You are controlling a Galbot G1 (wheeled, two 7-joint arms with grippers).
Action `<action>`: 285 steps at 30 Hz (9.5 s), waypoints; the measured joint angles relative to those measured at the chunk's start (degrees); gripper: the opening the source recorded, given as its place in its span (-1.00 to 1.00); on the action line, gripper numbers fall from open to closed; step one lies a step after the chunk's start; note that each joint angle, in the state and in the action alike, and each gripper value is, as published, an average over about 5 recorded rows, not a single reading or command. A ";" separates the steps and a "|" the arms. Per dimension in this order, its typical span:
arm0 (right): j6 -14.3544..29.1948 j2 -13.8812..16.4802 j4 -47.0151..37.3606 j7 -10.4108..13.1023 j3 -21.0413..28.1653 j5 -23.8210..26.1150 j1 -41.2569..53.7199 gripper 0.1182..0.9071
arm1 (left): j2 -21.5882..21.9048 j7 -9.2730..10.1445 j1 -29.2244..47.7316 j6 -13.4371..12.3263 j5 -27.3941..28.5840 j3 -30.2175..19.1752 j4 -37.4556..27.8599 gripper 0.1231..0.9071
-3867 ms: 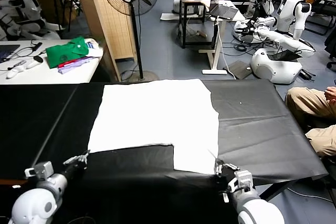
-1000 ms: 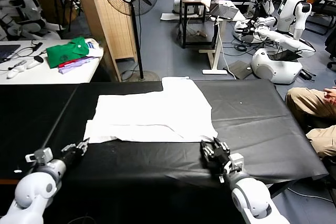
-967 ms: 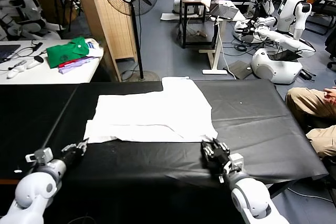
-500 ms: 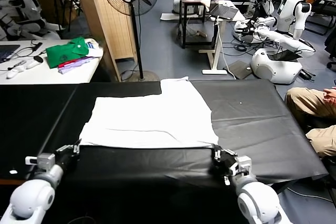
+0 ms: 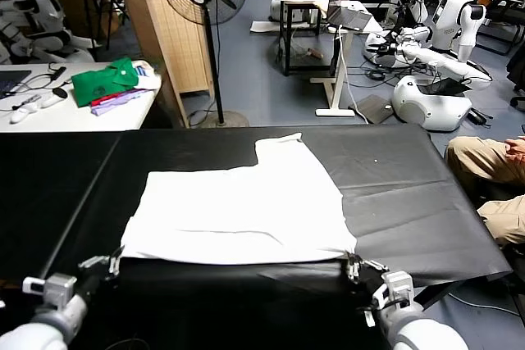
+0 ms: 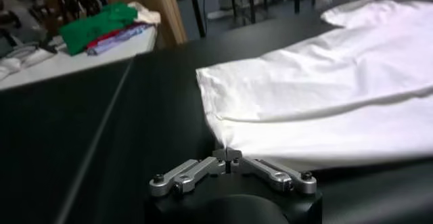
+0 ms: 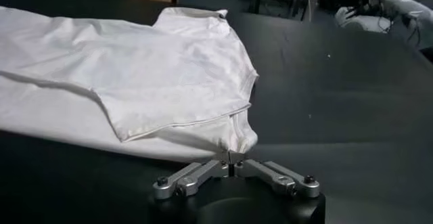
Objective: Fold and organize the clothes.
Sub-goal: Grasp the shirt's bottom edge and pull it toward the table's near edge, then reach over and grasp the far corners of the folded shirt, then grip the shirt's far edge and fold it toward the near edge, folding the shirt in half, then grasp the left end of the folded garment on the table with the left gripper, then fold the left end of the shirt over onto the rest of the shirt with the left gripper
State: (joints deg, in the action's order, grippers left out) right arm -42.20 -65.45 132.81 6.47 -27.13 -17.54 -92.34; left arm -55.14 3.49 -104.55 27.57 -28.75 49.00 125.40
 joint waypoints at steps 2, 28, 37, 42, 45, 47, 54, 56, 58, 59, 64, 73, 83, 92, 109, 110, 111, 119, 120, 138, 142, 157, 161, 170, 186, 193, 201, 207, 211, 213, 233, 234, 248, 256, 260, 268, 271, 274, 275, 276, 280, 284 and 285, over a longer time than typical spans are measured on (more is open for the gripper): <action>0.00 0.31 0.69 0.04 -0.50 0.04 -0.49 -0.25 | -0.13 0.33 -0.84 0.46 -0.82 0.74 0.68 -0.71; 9.28 1.77 -30.39 1.92 11.38 -11.95 41.52 0.72 | 2.74 4.57 35.64 9.02 -14.31 -11.47 -14.99 0.72; 10.34 -1.58 -50.66 0.71 20.59 -14.15 57.80 0.72 | 1.86 4.85 48.06 10.46 -13.97 -21.41 -26.23 0.72; 9.60 -3.98 -61.20 0.47 25.64 -15.98 65.91 0.72 | 1.41 4.62 51.87 11.55 -13.40 -24.16 -31.05 0.72; 8.77 -5.69 -66.28 -0.43 27.02 -16.78 69.26 0.72 | 1.22 4.31 53.27 11.98 -12.34 -25.12 -33.32 0.72; 8.42 -6.92 -69.27 -1.36 27.48 -17.03 70.98 0.72 | 0.92 4.25 54.12 12.15 -11.82 -25.54 -34.71 0.72; 8.79 -10.76 -77.02 -2.42 28.27 -16.54 74.71 0.72 | 0.35 4.23 56.59 12.93 -13.84 -26.00 -38.03 0.72; 8.92 -11.55 -78.41 -2.18 28.40 -16.09 75.13 0.72 | 0.39 4.19 57.15 12.99 -14.21 -26.10 -38.71 0.72; 8.90 -12.26 -79.43 -1.87 28.45 -15.69 75.42 0.71 | 0.44 4.10 57.46 13.09 -14.35 -26.16 -39.19 0.72; 8.83 -12.56 -79.83 -1.73 28.44 -15.55 75.56 0.68 | 0.48 3.97 57.50 13.14 -14.39 -26.17 -39.35 0.72; 8.52 -13.36 -80.71 -1.72 28.45 -15.28 75.86 0.17 | 0.71 2.92 57.05 13.04 -14.20 -26.11 -39.41 0.62; 8.11 -13.58 -80.20 -1.83 27.91 -15.20 74.90 -0.93 | 0.15 2.77 58.19 11.69 -13.41 -25.87 -41.80 -0.55; 10.80 -12.37 -76.72 -2.22 26.02 -15.91 72.75 -0.99 | 0.12 1.17 58.67 9.93 -12.92 -25.63 -44.06 -0.99; 12.88 -8.44 -64.30 -1.89 23.51 -19.67 67.35 -0.99 | 1.31 1.06 54.19 7.75 -13.59 -22.63 -37.98 -0.99; 5.00 4.76 -36.54 0.39 17.40 -27.08 50.22 -0.99 | 4.93 1.01 39.56 5.34 -13.93 -13.74 -21.22 -0.99; 4.00 5.27 -35.38 1.07 17.31 -27.61 49.41 -0.99 | 5.00 1.04 38.81 5.32 -13.92 -13.20 -20.67 -0.99; 3.09 5.73 -34.27 1.63 17.26 -27.98 48.65 -0.99 | 5.10 1.07 37.97 5.29 -13.88 -12.63 -20.05 -0.99; 0.00 9.11 -25.78 4.66 17.12 -28.30 43.11 -0.99 | 5.65 1.08 28.61 4.23 -12.74 -7.92 -14.29 -0.99; 0.00 9.65 -24.78 4.91 17.02 -28.15 42.36 -0.99 | 5.68 1.12 27.45 4.13 -12.63 -7.39 -13.64 -0.99; 0.00 11.03 -18.07 3.64 14.69 -19.77 29.04 -0.99 | 2.96 1.30 15.09 2.84 -7.45 -4.40 -8.48 -0.99; 0.01 11.01 -16.37 2.85 13.54 -18.16 26.70 -0.78 | 2.58 1.15 14.11 3.18 -6.43 -3.75 -7.72 -0.94; 3.99 5.86 -17.18 6.00 9.78 -13.02 28.20 0.71 | 1.33 1.22 16.14 4.96 -10.98 -1.95 -6.22 0.69; 6.78 2.66 -22.09 6.24 11.04 -12.29 31.84 0.72 | 0.58 1.37 20.56 5.07 -12.94 -3.57 -9.32 0.72; 7.94 -2.32 -30.46 6.37 12.03 -12.07 36.41 0.72 | -0.50 1.47 29.65 5.79 -16.16 -8.32 -16.49 0.72; 9.44 -7.93 -37.23 6.21 12.58 -9.58 37.81 -0.07 | -1.47 0.98 35.82 7.52 -17.79 -11.08 -24.30 0.39; 12.51 -9.88 -37.56 9.07 13.23 -6.14 36.60 -0.92 | -2.60 0.82 35.61 3.53 -12.10 -12.02 -25.50 -0.58; 14.17 -11.06 -35.84 13.28 13.82 -3.55 34.27 -0.95 | -3.90 0.38 34.24 -1.55 0.21 -12.64 -24.79 -0.99; 14.00 -9.88 -33.49 10.75 12.74 -3.58 32.78 -0.88 | -3.89 -0.32 33.65 -2.14 1.74 -12.10 -23.80 -0.98; 13.89 -8.26 -30.72 9.08 11.53 -3.71 31.42 -0.44 | -3.42 -0.36 32.97 -2.16 0.85 -11.24 -22.90 -0.76; 13.75 -7.26 -28.94 8.51 10.80 -4.14 30.61 -0.14 | -3.00 -0.36 32.41 -2.07 0.06 -10.67 -22.37 -0.47; 13.23 -4.31 -16.81 7.24 7.77 -5.79 23.92 0.72 | -5.35 -1.67 20.67 -1.07 -11.47 -6.02 -16.40 0.72; 13.23 -4.25 -16.53 7.19 7.77 -5.78 23.73 0.72 | -5.64 -1.77 20.49 -1.30 -10.86 -6.18 -16.57 0.72; 13.87 -4.42 -14.96 6.42 7.34 -3.60 22.02 0.72 | -7.84 -3.29 20.26 -2.54 -6.16 -7.91 -16.80 -0.44; 13.50 -5.11 -14.33 6.61 7.37 -3.41 22.24 0.72 | -6.54 -2.35 20.51 -4.47 0.01 -7.68 -17.44 -0.93; 12.91 -5.26 -14.06 6.87 6.97 -3.51 22.31 0.72 | -4.54 -1.41 19.21 -8.57 10.35 -6.00 -18.53 -0.95; 12.75 -6.59 -14.07 7.07 7.06 -3.30 21.80 0.72 | 0.11 -0.72 15.60 -12.53 23.31 -1.51 -17.48 -0.95; 12.69 -6.90 -13.98 7.15 6.91 -3.03 21.29 0.72 | -0.93 -0.76 15.48 -11.33 22.95 -2.46 -14.50 -0.95; 12.67 -6.90 -13.88 7.09 6.32 -2.86 20.65 0.72 | -3.03 -0.65 15.94 -8.98 19.34 -5.26 -10.78 -0.95; 12.69 -6.89 -13.94 7.04 6.09 -2.77 20.45 0.72 | -3.79 -0.49 16.20 -8.06 17.78 -6.49 -9.56 -0.95; 12.71 -6.90 -14.04 6.98 5.86 -2.65 20.27 0.72 | -4.58 -0.32 16.53 -7.11 16.05 -7.88 -8.35 -0.95; 12.77 -7.10 -14.58 6.80 4.87 -2.25 19.94 0.72 | -7.64 0.78 18.40 -3.50 8.92 -14.09 -4.21 -0.95; 12.78 -7.34 -14.88 6.76 4.26 -2.03 19.87 0.72 | -10.58 1.52 21.18 -1.63 5.51 -21.13 -2.51 -0.95; 12.78 -7.34 -14.88 6.74 4.21 -1.96 19.81 0.72 | -11.30 1.63 21.97 -1.40 5.40 -22.86 -2.43 -0.95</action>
State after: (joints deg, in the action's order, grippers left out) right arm -29.42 -72.79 117.93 13.20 -22.92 -19.50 -72.53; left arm -66.44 5.12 -82.58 26.17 -23.35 26.14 122.98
